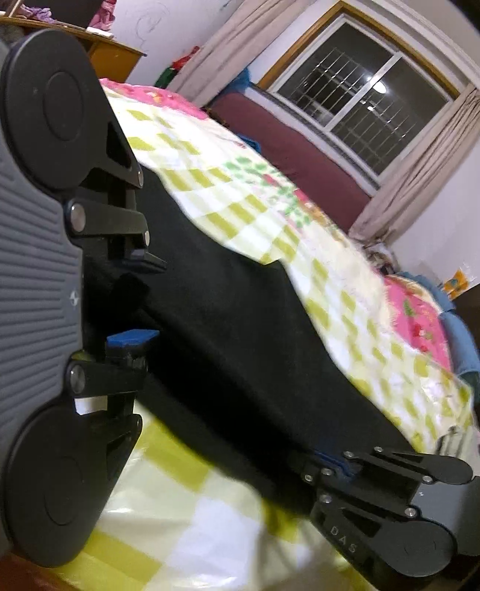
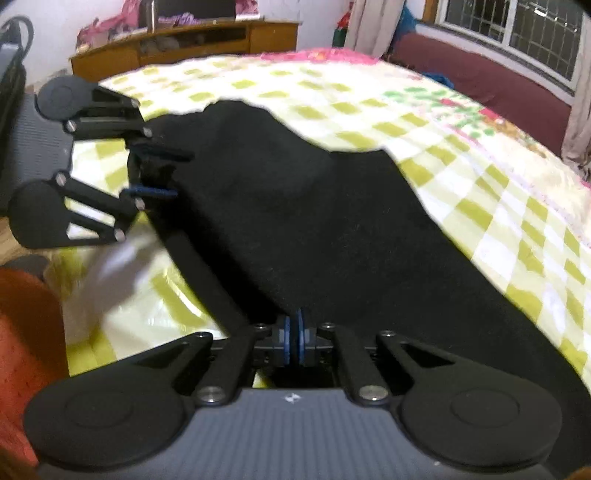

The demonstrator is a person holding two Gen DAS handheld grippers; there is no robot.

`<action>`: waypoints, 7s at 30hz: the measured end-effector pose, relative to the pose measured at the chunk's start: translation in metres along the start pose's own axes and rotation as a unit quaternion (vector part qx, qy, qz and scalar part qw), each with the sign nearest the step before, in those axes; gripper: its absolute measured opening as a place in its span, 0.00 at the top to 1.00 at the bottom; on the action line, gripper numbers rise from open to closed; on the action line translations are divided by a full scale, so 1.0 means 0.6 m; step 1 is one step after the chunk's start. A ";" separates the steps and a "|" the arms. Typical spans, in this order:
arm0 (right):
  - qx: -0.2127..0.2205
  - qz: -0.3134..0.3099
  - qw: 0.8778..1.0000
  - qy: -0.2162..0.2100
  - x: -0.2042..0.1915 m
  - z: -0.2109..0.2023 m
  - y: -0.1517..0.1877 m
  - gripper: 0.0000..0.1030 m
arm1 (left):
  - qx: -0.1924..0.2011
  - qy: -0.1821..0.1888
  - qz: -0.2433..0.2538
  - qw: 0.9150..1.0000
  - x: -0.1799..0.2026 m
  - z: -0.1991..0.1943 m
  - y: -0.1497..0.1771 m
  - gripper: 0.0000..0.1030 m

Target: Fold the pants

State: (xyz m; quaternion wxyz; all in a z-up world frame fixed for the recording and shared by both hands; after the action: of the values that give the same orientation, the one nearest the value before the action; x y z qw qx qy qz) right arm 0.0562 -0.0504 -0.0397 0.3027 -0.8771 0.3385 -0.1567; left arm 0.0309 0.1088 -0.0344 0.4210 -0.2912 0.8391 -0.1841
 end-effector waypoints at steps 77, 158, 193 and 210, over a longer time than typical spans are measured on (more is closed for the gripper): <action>-0.018 0.147 0.984 0.102 0.204 -0.150 0.233 0.64 | 0.089 0.183 0.082 0.976 0.227 0.044 -0.265 0.48; 0.186 0.343 0.920 -0.048 0.129 -0.031 -0.163 0.92 | 0.013 -0.025 -0.197 0.980 -0.036 0.048 -0.030 0.37; 0.039 0.106 0.992 -0.062 -0.224 0.252 -0.365 0.76 | 0.020 -0.010 -0.338 0.941 -0.086 0.038 0.116 0.25; 0.112 0.183 0.974 -0.066 -0.043 0.050 -0.243 0.54 | 0.020 -0.066 -0.403 0.913 -0.171 -0.079 0.162 0.24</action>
State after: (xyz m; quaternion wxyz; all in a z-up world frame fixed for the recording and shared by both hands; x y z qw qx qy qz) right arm 0.1249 0.0658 0.0285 0.4438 -0.7691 0.4533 -0.0773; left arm 0.0086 0.2517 0.0007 0.3714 -0.6078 0.6169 -0.3348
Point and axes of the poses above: each gripper's, at about its wrist camera, not at the fingertips, and z roughly the way its jaws point, x to its right, y to its underside, the point moved 2 cm from there along z, roughly the way its jaws point
